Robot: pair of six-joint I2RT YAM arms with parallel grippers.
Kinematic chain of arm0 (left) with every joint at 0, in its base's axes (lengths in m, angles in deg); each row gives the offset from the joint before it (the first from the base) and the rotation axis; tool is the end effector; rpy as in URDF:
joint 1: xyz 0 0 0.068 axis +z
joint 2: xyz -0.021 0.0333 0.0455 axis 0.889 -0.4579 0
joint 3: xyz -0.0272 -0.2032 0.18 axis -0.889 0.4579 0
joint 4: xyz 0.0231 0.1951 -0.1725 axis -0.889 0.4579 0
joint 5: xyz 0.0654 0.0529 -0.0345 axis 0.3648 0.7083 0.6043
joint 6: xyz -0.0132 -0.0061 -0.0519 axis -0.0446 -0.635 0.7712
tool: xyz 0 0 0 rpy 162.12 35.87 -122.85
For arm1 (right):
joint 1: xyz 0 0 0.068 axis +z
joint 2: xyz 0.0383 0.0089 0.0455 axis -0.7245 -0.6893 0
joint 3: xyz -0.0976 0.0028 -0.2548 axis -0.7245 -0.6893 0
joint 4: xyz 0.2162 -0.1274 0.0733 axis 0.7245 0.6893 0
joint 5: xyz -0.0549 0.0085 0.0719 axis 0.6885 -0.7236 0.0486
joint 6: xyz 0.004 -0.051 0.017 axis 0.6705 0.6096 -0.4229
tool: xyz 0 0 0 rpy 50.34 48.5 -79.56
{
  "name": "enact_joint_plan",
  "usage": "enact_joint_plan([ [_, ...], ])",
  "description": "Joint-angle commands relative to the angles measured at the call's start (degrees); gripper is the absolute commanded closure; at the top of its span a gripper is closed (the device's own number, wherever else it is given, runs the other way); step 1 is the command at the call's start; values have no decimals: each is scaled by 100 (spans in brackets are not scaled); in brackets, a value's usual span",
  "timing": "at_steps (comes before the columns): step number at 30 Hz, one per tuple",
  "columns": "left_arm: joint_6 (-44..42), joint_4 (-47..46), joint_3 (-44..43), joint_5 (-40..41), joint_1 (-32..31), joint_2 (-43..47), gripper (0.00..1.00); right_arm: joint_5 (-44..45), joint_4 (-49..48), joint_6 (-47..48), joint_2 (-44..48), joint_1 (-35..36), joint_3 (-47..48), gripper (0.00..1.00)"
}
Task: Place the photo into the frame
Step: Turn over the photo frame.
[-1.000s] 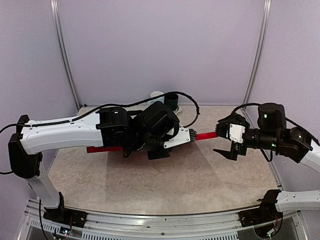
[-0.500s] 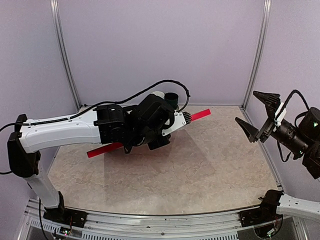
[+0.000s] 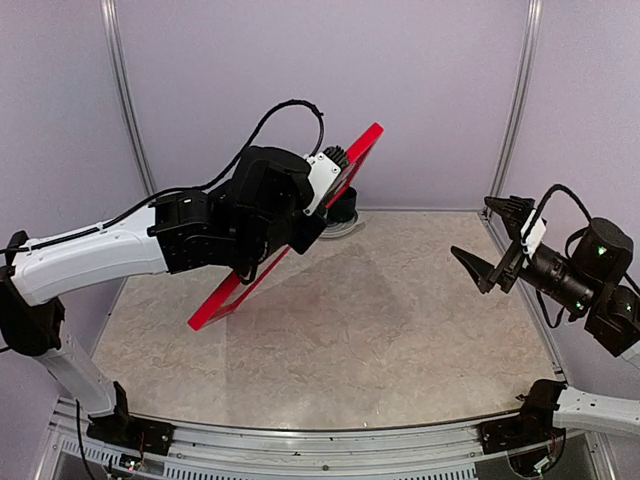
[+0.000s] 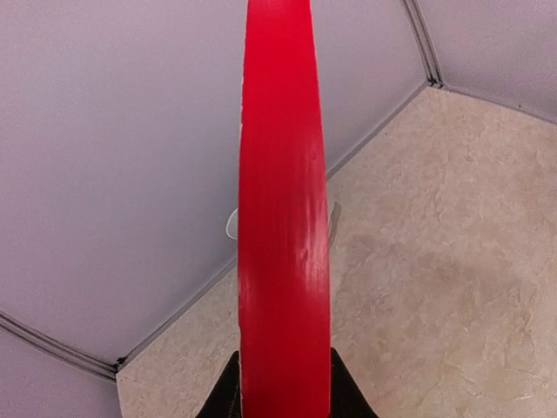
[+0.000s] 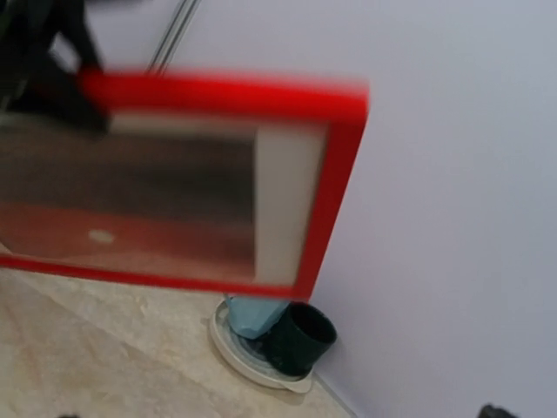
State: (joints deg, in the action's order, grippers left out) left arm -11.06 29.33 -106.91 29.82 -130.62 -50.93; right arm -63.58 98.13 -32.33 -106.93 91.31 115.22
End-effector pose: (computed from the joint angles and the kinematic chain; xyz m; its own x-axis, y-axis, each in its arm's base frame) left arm 0.1636 -0.3364 0.3890 -0.0444 0.6241 -0.7801 0.4549 0.7078 0.5404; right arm 0.0956 0.0939 0.3669 0.3396 -0.2909 -0.8944 -0.6001 0.6653 -0.4442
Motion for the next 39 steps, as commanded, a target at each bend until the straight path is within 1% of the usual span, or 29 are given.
enact_joint_plan([
  [1, 862, -1451, 122, 664, 185, 785, 100, -91, -246, -178, -103, 38, -67, 1],
  [9, 2040, -2241, 1206, 1110, 562, 1526, 100, -128, -310, -352, -155, 38, -141, 1],
  [13, 2779, -2278, 1664, 1330, 747, 1767, 100, -127, -372, -646, -215, 42, -234, 1],
  [16, 3323, -2290, 1936, 1333, 913, 1990, 100, -377, -364, -874, -327, 41, -287, 1],
  [20, 3835, -2338, 2189, 1197, 1172, 2258, 100, -466, -413, -1140, -564, 36, -341, 1],
  [25, 4256, -2611, 2597, 1416, 1257, 2531, 100, -493, -689, -1792, -951, 38, -461, 1],
  [28, 4541, -2776, 2922, 1556, 1266, 2685, 100, -495, -828, -2554, -1269, 38, -545, 1],
  [32, 5070, -2776, 3321, 1657, 1273, 2835, 100, -721, -833, -3952, -1836, 36, -532, 1],
  [34, 5341, -2787, 3503, 1663, 1268, 2890, 100, -851, -1125, -4635, -2099, 38, -611, 1],
  [39, 5940, -2750, 3942, 1737, 1269, 3060, 100, -1017, -1493, -6378, -2577, 43, -795, 1],
])
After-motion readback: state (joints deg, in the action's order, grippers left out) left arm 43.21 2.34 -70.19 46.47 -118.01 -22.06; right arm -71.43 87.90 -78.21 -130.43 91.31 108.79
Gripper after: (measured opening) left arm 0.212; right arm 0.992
